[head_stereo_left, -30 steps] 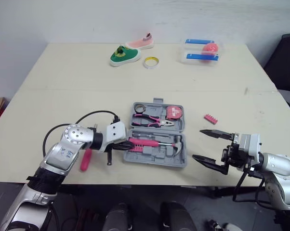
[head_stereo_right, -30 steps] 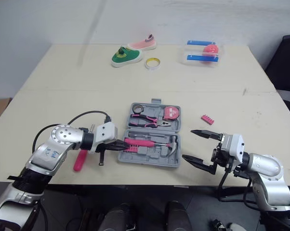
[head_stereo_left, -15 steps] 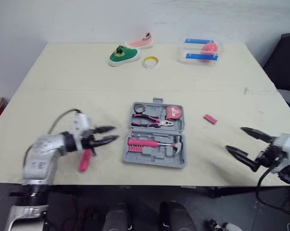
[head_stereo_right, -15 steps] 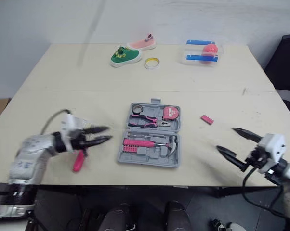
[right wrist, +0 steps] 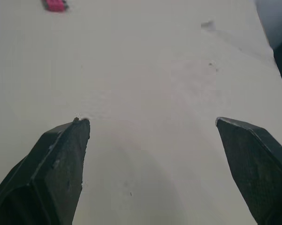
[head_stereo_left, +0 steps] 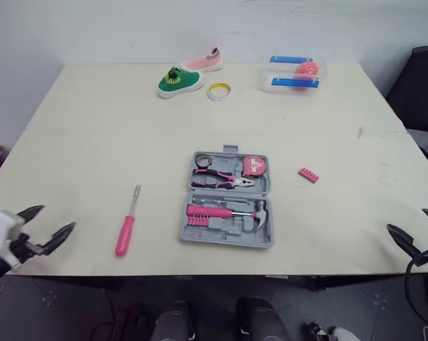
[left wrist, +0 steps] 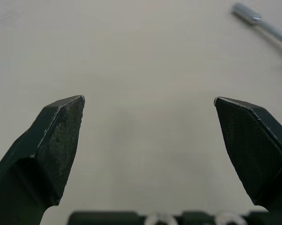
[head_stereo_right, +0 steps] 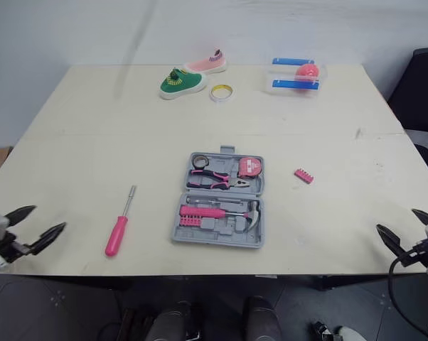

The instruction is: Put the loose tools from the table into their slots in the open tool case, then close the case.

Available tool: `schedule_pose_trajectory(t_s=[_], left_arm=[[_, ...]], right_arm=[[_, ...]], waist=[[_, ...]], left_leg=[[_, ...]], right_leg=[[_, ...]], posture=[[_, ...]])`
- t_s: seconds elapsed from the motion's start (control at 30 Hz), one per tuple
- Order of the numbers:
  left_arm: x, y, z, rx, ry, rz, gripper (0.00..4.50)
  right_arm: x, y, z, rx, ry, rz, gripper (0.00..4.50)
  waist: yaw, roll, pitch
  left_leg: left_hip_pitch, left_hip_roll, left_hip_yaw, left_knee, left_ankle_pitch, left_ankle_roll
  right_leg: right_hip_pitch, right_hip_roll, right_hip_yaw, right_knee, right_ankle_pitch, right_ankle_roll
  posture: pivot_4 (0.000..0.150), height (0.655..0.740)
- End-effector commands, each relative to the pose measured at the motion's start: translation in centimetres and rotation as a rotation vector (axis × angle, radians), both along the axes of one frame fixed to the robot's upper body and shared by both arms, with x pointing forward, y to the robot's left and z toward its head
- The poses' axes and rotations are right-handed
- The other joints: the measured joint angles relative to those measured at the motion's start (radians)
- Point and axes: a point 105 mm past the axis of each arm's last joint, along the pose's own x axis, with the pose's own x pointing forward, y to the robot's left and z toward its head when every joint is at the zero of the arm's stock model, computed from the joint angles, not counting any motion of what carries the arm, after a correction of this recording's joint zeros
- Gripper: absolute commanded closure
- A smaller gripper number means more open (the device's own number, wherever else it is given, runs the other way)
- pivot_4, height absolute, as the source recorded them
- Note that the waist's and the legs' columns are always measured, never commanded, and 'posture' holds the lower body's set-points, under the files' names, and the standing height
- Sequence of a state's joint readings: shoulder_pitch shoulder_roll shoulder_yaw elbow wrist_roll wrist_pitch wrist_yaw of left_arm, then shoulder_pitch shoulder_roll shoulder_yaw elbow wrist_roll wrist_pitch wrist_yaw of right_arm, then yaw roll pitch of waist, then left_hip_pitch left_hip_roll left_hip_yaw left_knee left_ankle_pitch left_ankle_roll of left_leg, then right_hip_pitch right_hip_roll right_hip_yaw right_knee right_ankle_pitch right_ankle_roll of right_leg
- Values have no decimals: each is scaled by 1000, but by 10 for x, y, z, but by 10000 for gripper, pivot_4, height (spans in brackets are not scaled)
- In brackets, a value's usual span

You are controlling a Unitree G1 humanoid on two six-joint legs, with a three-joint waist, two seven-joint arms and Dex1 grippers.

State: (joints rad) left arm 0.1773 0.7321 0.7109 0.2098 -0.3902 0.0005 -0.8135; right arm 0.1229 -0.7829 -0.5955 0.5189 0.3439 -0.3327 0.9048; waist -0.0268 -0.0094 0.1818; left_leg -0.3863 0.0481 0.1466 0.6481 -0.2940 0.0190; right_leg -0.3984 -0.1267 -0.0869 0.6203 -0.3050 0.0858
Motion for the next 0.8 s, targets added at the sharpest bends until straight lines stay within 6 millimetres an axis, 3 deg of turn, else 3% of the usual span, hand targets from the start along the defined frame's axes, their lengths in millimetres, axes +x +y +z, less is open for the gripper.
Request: schedule_pose_trajectory(t_s=[0.03, 0.1, 0.23, 0.37, 0.6, 0.8], left_arm=[[-8, 8, 14, -9, -67, 50, 277], [-7, -2, 14, -6, -60, 2, 277], [3, -34, 27, -49, -97, -128, 277], [15, -86, 41, -67, -96, -350, 277], [24, -160, 62, -48, -71, -681, 277], [27, -208, 81, -51, -113, -887, 277]], right_arm=[[-9, -21, 6, -26, -20, -69, 0], [-8, -22, 6, -3, -30, -67, 0], [9, -3, 13, 57, -59, 52, 0], [42, 35, 26, 135, -70, 249, 0], [86, 87, 30, 191, 31, 479, 0], [116, 108, 30, 196, 99, 544, 0]], waist=[[-1, 0, 0], [-3, 0, 0], [-6, 0, 0], [-10, 0, 0], [-5, 0, 0], [-2, 1, 0]], left_leg=[[0, 0, 0, 0, 0, 0], [0, -1, 0, 0, 0, 0], [0, 0, 0, 0, 0, 0], [1, 0, 1, -1, 1, -1], [0, 0, 1, 1, 3, -3], [-1, -1, 1, 1, 9, -1]], right_leg=[[0, 0, 0, 0, 0, 0], [0, -1, 0, 0, 0, 0], [0, 0, 0, 0, 0, 0], [0, 0, 1, 1, 0, 0], [0, 2, 0, 2, 0, 1], [0, 2, -1, 2, 1, 1]], posture=[[1500, 7400], [1500, 7400], [1500, 7400], [1500, 7400], [1500, 7400], [1500, 7400]])
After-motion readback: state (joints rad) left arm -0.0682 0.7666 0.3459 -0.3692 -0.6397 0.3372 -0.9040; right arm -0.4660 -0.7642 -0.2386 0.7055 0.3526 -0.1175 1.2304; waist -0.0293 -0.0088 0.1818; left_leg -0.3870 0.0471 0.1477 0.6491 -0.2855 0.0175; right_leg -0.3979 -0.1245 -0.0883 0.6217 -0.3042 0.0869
